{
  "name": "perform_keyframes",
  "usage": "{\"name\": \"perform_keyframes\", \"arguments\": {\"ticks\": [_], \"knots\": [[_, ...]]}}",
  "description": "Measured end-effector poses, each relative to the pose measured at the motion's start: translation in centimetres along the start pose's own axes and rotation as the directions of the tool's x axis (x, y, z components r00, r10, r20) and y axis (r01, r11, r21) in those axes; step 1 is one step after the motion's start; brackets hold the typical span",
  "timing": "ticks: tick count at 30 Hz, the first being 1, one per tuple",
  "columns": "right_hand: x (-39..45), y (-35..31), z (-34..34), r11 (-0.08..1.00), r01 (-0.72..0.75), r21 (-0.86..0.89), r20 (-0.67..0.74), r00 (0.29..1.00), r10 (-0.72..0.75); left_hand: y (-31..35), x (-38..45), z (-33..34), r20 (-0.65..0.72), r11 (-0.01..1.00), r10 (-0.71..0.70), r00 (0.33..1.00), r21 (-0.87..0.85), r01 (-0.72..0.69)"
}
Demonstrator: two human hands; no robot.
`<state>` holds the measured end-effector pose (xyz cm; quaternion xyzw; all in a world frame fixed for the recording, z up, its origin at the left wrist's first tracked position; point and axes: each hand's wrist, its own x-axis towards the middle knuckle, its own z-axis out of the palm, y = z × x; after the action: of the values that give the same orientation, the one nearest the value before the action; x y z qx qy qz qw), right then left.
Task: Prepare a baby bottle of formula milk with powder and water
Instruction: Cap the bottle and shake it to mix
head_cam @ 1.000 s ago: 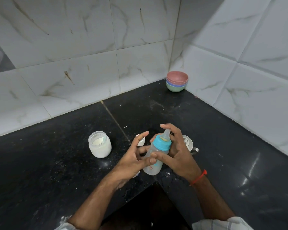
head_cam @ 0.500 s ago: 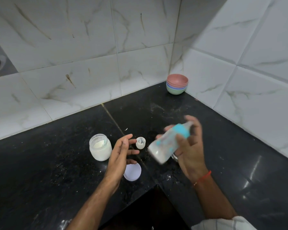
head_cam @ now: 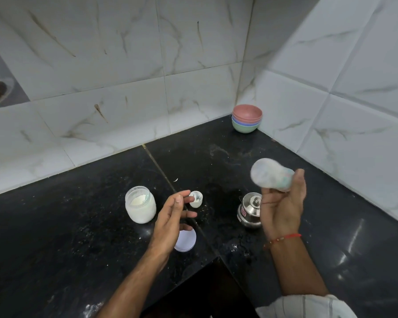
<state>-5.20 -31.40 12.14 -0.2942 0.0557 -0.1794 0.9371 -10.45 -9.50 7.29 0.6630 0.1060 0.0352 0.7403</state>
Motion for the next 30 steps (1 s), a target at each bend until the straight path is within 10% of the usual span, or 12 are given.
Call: {"name": "perform_keyframes", "arguments": {"ticks": [5, 11, 16, 19, 23, 27, 30], "knots": [[-1.9, 1.3, -0.9, 0.849, -0.063, -0.525, 0.343, 0.897, 0.279, -0.3, 0.1, 0.2, -0.002, 1.0, 0.008, 1.0, 0.007, -0.008], [0.6, 0.8, -0.8, 0.998, 0.049, 0.029, -0.184, 0.982, -0.043, -0.2, 0.2, 0.4, -0.016, 0.999, 0.027, 1.0, 0.038, -0.026], [-2.1, 2.2, -0.9, 0.725, -0.059, -0.686, 0.276, 0.901, 0.335, -0.1, 0.2, 0.7, -0.021, 0.999, 0.019, 1.0, 0.038, -0.018], [-1.4, 1.5, -0.4, 0.954, -0.062, -0.294, 0.037, 0.996, 0.076, 0.1, 0.2, 0.6, -0.02, 0.999, 0.028, 0.999, 0.032, -0.027], [1.0, 1.6, -1.4, 0.993, 0.103, 0.048, -0.387, 0.919, -0.077, -0.1, 0.1, 0.3, -0.034, 0.999, 0.024, 0.999, 0.032, -0.023], [-1.7, 2.7, -1.0, 0.797, -0.111, -0.594, 0.12, 0.967, 0.224, 0.0, 0.1, 0.5, -0.023, 0.999, 0.028, 0.999, 0.034, -0.028], [-2.1, 2.7, -1.1, 0.884, -0.097, -0.457, 0.118, 0.979, 0.168, 0.2, 0.1, 0.7, -0.008, 0.999, 0.035, 0.999, 0.037, -0.034]]}}
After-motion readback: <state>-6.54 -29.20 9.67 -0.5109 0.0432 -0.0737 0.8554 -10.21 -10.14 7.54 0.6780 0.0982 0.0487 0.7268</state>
